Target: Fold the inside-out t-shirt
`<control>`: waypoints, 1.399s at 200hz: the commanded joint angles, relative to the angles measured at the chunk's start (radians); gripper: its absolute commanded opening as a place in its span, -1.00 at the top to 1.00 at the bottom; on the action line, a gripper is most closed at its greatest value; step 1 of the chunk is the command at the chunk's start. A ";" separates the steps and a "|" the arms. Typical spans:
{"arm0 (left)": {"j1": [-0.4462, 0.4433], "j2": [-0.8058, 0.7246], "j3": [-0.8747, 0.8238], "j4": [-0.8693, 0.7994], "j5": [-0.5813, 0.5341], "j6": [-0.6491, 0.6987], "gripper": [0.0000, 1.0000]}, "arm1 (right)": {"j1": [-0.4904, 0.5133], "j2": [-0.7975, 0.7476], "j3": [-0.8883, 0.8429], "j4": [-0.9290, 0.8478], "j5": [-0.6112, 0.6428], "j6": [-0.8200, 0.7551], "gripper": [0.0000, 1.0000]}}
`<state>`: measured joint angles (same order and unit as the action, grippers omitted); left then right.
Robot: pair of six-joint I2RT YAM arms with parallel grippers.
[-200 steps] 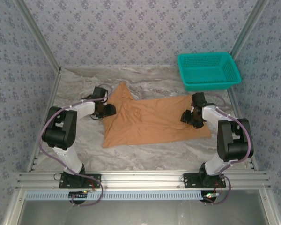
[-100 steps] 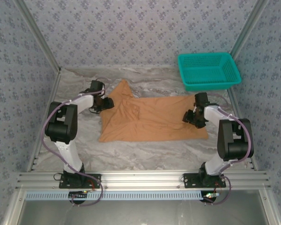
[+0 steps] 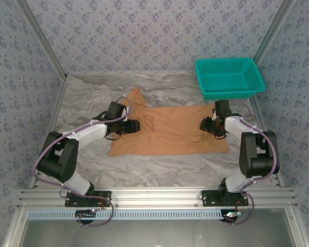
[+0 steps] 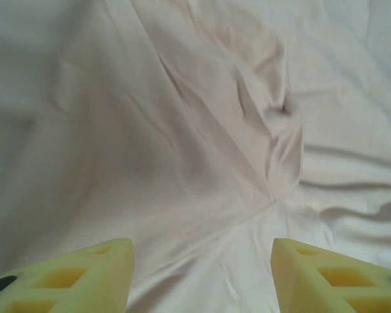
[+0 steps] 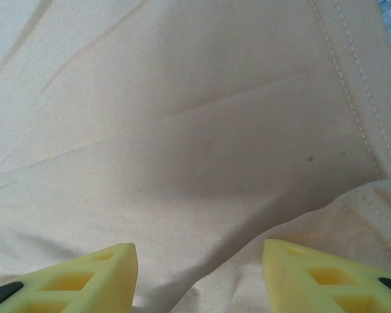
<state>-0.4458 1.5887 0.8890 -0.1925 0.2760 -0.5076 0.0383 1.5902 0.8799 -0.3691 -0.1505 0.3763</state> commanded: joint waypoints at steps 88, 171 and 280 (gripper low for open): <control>0.004 0.087 -0.114 0.021 -0.070 -0.017 -0.12 | -0.105 0.105 0.033 -0.012 0.033 0.044 -0.06; -0.006 0.007 -0.039 0.018 -0.030 -0.029 -0.14 | -0.059 -0.063 0.002 0.000 -0.051 0.018 -0.09; -0.017 -0.156 -0.191 -0.182 -0.020 -0.038 -0.16 | -0.025 -0.087 -0.130 -0.193 -0.059 0.101 -0.05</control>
<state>-0.4549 1.4563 0.7238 -0.2714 0.2466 -0.5438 0.0238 1.4818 0.7750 -0.4877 -0.1883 0.4416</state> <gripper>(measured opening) 0.577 0.522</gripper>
